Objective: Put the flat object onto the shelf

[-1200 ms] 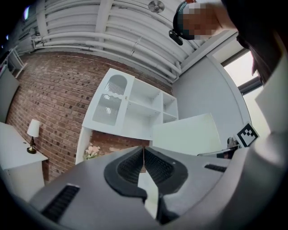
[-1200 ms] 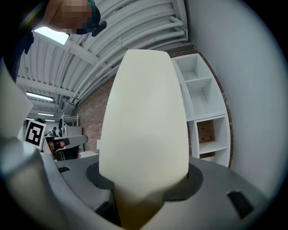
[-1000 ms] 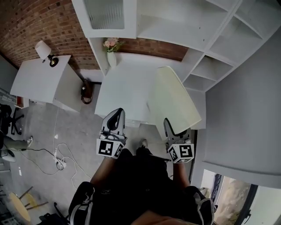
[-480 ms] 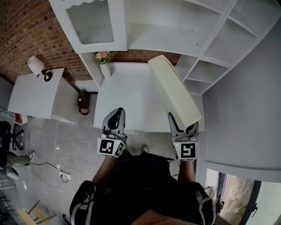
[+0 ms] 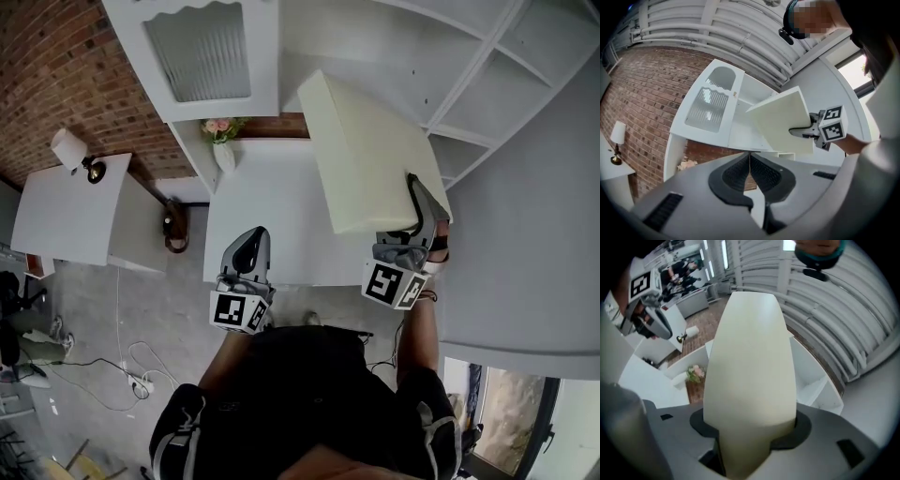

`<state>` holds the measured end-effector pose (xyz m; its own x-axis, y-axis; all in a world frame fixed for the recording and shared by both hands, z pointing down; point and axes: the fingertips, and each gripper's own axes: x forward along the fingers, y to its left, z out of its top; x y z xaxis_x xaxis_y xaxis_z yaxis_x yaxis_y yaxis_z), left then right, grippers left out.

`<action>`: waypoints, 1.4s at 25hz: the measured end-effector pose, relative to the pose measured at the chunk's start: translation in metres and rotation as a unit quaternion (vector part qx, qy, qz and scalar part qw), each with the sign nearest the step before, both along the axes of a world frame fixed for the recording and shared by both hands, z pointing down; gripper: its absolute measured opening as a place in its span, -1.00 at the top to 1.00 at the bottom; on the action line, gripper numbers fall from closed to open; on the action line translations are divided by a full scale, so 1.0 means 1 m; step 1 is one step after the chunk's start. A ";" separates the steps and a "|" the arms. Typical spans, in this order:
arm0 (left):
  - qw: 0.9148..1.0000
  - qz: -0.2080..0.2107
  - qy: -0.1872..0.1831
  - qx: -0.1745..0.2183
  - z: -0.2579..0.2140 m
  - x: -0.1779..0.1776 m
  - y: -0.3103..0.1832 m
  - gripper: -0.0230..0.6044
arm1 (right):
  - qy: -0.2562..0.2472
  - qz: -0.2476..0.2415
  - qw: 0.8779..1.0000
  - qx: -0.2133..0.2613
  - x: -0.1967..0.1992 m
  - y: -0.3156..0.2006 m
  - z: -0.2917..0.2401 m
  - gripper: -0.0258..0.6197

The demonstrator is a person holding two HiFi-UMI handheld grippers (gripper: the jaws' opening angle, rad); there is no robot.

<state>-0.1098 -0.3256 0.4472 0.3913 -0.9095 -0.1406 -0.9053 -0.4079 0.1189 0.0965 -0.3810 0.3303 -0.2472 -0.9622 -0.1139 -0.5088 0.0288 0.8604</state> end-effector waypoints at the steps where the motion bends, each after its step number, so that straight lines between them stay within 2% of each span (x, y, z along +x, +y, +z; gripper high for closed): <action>1: 1.000 0.001 0.002 -0.002 0.002 -0.002 -0.002 0.88 | 0.028 0.010 1.000 0.010 -0.004 -0.011 0.001 0.06; 6: 1.000 0.005 0.003 -0.007 0.005 -0.005 -0.014 0.88 | 0.139 0.054 0.988 0.027 -0.018 -0.074 0.013 0.05; 12: 1.000 -0.003 0.001 -0.007 0.007 -0.013 -0.021 0.88 | 0.199 0.084 0.976 -0.021 -0.020 -0.146 0.047 0.04; 16: 1.000 -0.003 -0.002 -0.005 0.008 -0.017 -0.033 0.88 | 0.260 0.096 0.960 -0.031 -0.025 -0.182 0.075 0.04; 20: 1.000 0.002 -0.004 -0.006 0.008 -0.015 -0.041 0.88 | 0.263 0.074 0.960 -0.053 -0.035 -0.209 0.090 0.01; 24: 1.000 0.006 -0.001 -0.012 0.009 -0.010 -0.048 0.88 | 0.277 0.059 0.951 -0.124 -0.041 -0.239 0.112 -0.23; 27: 1.000 0.010 -0.005 -0.010 0.011 -0.008 -0.052 0.88 | 0.278 0.063 0.944 -0.164 -0.039 -0.262 0.114 -0.28; 31: 1.000 0.006 -0.001 -0.010 0.012 -0.010 -0.057 0.88 | 0.289 0.071 0.938 -0.175 -0.041 -0.298 0.122 -0.41; 35: 1.000 0.002 0.005 -0.008 0.009 -0.013 -0.057 0.88 | 0.295 0.081 0.932 -0.194 -0.042 -0.321 0.125 -0.42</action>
<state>-0.1230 -0.3824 0.4566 0.3944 -0.9097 -0.1302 -0.9021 -0.4103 0.1339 0.0542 -0.7020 0.4555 -0.0040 -0.9329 0.3602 0.0255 0.3600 0.9326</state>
